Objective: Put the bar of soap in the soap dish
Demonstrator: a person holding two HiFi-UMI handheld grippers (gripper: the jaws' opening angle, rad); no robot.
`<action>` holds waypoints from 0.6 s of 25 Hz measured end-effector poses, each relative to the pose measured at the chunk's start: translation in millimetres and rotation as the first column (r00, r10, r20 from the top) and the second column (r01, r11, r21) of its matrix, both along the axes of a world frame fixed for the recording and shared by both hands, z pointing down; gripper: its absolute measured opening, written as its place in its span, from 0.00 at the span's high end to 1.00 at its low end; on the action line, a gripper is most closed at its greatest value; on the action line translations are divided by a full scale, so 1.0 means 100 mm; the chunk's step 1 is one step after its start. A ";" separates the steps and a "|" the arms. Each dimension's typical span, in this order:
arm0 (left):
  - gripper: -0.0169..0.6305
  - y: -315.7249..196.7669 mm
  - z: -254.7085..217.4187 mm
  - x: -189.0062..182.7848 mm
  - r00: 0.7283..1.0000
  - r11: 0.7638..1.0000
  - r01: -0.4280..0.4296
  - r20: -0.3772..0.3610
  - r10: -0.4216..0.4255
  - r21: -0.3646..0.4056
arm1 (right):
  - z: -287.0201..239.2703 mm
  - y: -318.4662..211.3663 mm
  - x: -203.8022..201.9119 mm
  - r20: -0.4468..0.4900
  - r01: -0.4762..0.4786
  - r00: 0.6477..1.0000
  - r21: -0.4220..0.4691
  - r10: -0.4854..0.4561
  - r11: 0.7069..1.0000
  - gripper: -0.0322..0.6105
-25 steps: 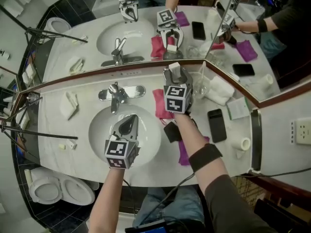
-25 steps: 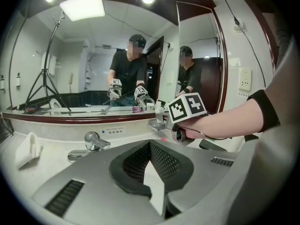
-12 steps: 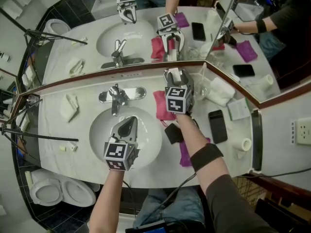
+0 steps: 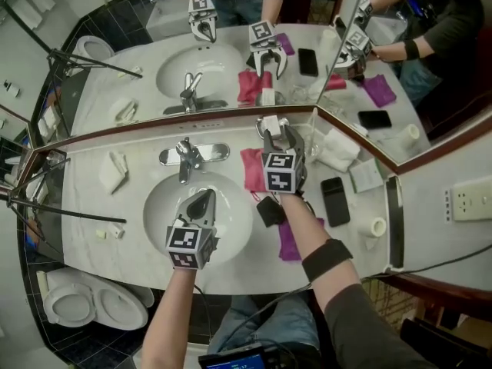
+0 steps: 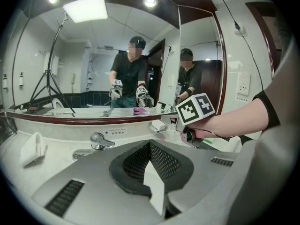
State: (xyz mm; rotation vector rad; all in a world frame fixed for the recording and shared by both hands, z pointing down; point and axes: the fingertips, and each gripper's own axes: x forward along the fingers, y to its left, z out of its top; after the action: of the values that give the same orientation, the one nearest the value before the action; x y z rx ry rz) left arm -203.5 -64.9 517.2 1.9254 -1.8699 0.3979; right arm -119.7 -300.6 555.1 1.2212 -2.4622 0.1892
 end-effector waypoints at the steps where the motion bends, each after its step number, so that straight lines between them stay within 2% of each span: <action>1: 0.97 0.04 -0.03 0.00 1.000 1.000 0.002 0.000 -0.002 0.003 | -0.04 0.08 0.03 0.000 0.010 1.000 -0.005 -0.010 1.000 0.59; 4: 0.97 0.13 -0.17 -0.03 1.000 1.000 0.009 0.005 -0.009 0.018 | -0.23 0.30 0.10 -0.006 0.043 0.999 -0.003 -0.043 0.999 0.63; 11: 0.97 0.48 -0.38 -0.10 0.999 0.999 0.034 -0.008 -0.034 0.033 | -0.55 0.90 0.50 -0.007 0.099 0.995 -0.028 -0.100 0.995 0.87; 15: 0.97 0.68 -0.48 -0.12 0.999 0.998 0.043 -0.016 -0.043 0.046 | -0.62 1.19 0.86 -0.019 0.115 0.993 -0.045 -0.115 0.992 0.92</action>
State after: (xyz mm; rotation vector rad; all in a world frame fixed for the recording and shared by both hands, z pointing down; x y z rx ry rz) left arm -215.4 2.7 468.8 1.9088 -1.9233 0.3295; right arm -33.9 -181.9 493.1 1.0546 -2.4877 0.1955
